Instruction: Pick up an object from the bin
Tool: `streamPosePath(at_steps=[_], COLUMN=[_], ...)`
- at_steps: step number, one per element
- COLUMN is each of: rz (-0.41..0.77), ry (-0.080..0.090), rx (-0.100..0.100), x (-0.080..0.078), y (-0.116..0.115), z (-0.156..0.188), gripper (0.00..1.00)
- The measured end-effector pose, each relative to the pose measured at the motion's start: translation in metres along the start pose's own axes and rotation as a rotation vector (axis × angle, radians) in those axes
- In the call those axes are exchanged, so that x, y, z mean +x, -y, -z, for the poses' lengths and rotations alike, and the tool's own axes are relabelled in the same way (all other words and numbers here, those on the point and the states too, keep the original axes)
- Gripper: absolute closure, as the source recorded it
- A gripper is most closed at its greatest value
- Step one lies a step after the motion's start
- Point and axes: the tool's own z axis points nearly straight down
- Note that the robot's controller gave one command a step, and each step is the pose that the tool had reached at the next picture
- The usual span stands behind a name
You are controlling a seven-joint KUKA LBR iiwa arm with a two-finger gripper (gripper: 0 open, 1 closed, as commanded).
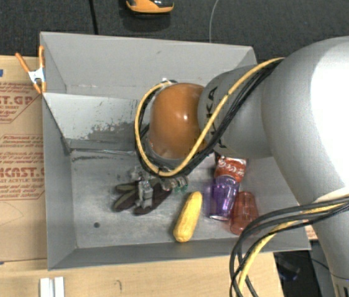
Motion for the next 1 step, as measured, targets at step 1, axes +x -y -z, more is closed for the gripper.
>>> streamPosePath(at_steps=[1], rz=[0.0], ry=[0.0], rx=[0.0], x=[0.0], y=[0.0], z=[0.0], gripper=[1.0])
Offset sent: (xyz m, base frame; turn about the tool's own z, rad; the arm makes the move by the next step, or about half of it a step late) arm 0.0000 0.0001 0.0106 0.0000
